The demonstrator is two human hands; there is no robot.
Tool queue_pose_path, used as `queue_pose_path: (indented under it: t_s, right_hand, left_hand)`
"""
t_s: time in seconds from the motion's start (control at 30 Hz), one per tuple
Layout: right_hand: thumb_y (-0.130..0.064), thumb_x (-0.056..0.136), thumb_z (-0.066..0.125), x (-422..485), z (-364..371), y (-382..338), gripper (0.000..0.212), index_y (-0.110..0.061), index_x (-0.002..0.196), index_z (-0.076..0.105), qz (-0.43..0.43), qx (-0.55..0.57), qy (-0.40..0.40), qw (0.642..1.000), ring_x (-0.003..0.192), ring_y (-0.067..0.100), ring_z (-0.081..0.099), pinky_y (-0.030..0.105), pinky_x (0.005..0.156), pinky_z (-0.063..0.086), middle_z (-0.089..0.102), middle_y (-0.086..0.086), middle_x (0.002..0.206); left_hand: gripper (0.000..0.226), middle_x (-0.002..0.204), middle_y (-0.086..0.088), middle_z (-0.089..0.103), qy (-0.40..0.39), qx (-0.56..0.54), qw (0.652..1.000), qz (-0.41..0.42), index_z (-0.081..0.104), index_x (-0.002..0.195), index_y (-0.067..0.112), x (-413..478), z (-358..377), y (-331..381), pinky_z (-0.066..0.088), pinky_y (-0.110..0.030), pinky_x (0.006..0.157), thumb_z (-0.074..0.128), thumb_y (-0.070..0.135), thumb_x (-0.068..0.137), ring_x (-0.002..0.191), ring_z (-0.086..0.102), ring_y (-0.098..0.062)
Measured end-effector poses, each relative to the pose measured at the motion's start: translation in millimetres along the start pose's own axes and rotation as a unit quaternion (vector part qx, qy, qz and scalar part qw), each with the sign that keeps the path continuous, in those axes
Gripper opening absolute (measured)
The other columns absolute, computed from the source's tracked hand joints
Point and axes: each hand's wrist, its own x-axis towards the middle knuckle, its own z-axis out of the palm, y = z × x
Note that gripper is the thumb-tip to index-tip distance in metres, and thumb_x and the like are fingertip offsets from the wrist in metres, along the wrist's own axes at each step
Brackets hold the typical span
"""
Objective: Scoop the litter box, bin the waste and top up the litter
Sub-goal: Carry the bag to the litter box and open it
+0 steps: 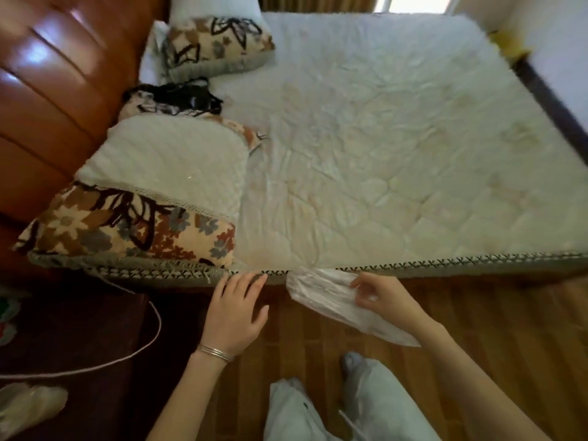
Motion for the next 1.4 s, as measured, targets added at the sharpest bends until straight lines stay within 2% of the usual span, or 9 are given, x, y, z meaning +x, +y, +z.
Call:
queue_pose_path:
  t_s: [0.17,0.23,0.37,0.5,0.77,0.87,1.03,1.3,1.4]
  right_hand:
    - [-0.019,0.080,0.069,-49.3,-47.1,63.6,0.020,-0.026,0.097,0.063,0.093,0.051,0.101,0.989,0.083,0.004,0.061,0.026,0.075,0.052,0.066,-0.009,0.088]
    - [-0.021,0.079,0.070,-72.3,-64.8,93.7,0.020,-0.027,0.097,0.063,0.126,0.077,0.135,0.980,0.083,0.002,0.060,0.023,0.074,0.051,0.065,-0.010,0.088]
    - [-0.025,0.079,0.071,-121.7,-101.0,162.0,0.021,-0.032,0.097,0.062,0.185,0.110,0.181,0.960,0.082,-0.001,0.059,0.027,0.075,0.054,0.063,-0.013,0.088]
    - [-0.026,0.078,0.072,-168.9,-148.1,232.1,0.021,-0.034,0.095,0.061,0.233,0.129,0.220,0.939,0.083,-0.002,0.058,0.023,0.075,0.052,0.062,-0.015,0.089]
    - [-0.024,0.077,0.072,-257.3,-248.5,370.1,0.022,-0.032,0.095,0.062,0.297,0.132,0.303,0.896,0.083,-0.002,0.058,0.023,0.076,0.052,0.062,-0.016,0.088]
    - [-0.022,0.078,0.072,-280.3,-273.8,406.1,0.023,-0.032,0.095,0.061,0.317,0.140,0.340,0.874,0.082,-0.002,0.057,0.019,0.072,0.051,0.060,-0.016,0.088]
    - [-0.023,0.078,0.071,-293.1,-298.4,454.1,0.021,-0.031,0.095,0.061,0.335,0.167,0.359,0.855,0.082,-0.003,0.057,0.012,0.066,0.044,0.061,-0.017,0.087]
    - [-0.023,0.079,0.071,-290.3,-363.5,537.1,0.020,-0.032,0.094,0.061,0.364,0.194,0.393,0.822,0.081,-0.004,0.056,0.012,0.066,0.042,0.060,-0.018,0.087]
    - [-0.021,0.079,0.071,-291.8,-404.2,567.2,0.022,-0.034,0.094,0.061,0.377,0.198,0.423,0.800,0.081,-0.004,0.057,0.014,0.069,0.045,0.061,-0.018,0.087]
  left_hand:
    - [0.053,0.124,-0.004,0.057,-0.010,-0.009,0.992,0.129,0.056,0.124,0.017,75.2,-1.6,76.2,0.040,-0.045,0.100,0.039,0.044,0.082,0.114,0.053,-0.024]
    - [0.052,0.125,-0.003,0.058,-0.016,-0.011,0.983,0.182,0.056,0.124,0.019,105.5,1.5,116.5,0.038,-0.045,0.102,0.040,0.044,0.081,0.115,0.054,-0.023]
    - [0.053,0.126,-0.003,0.058,-0.025,-0.010,0.964,0.263,0.055,0.126,0.019,153.3,13.3,215.0,0.029,-0.041,0.104,0.041,0.044,0.081,0.117,0.053,-0.024]
    - [0.053,0.129,-0.002,0.056,-0.042,-0.015,0.944,0.328,0.051,0.128,0.022,189.8,35.4,325.8,0.027,-0.042,0.103,0.042,0.045,0.081,0.121,0.050,-0.023]
    - [0.054,0.130,-0.001,0.055,-0.038,-0.036,0.907,0.418,0.043,0.133,0.025,247.7,59.6,536.8,0.023,-0.040,0.106,0.041,0.044,0.082,0.122,0.049,-0.024]
    - [0.054,0.130,-0.001,0.055,-0.031,-0.038,0.892,0.450,0.043,0.133,0.025,270.0,60.5,597.9,0.024,-0.041,0.106,0.042,0.044,0.083,0.122,0.049,-0.024]
    - [0.052,0.131,0.001,0.054,-0.028,-0.027,0.865,0.501,0.046,0.133,0.025,309.3,71.4,676.6,0.024,-0.040,0.107,0.043,0.045,0.084,0.125,0.046,-0.022]
    - [0.054,0.132,-0.001,0.054,-0.048,-0.005,0.826,0.561,0.043,0.133,0.027,390.7,103.4,788.8,0.021,-0.040,0.107,0.043,0.046,0.083,0.125,0.046,-0.024]
    - [0.055,0.131,-0.001,0.054,-0.045,-0.013,0.813,0.580,0.047,0.132,0.024,431.9,101.4,838.6,0.025,-0.041,0.107,0.042,0.045,0.081,0.124,0.047,-0.025]
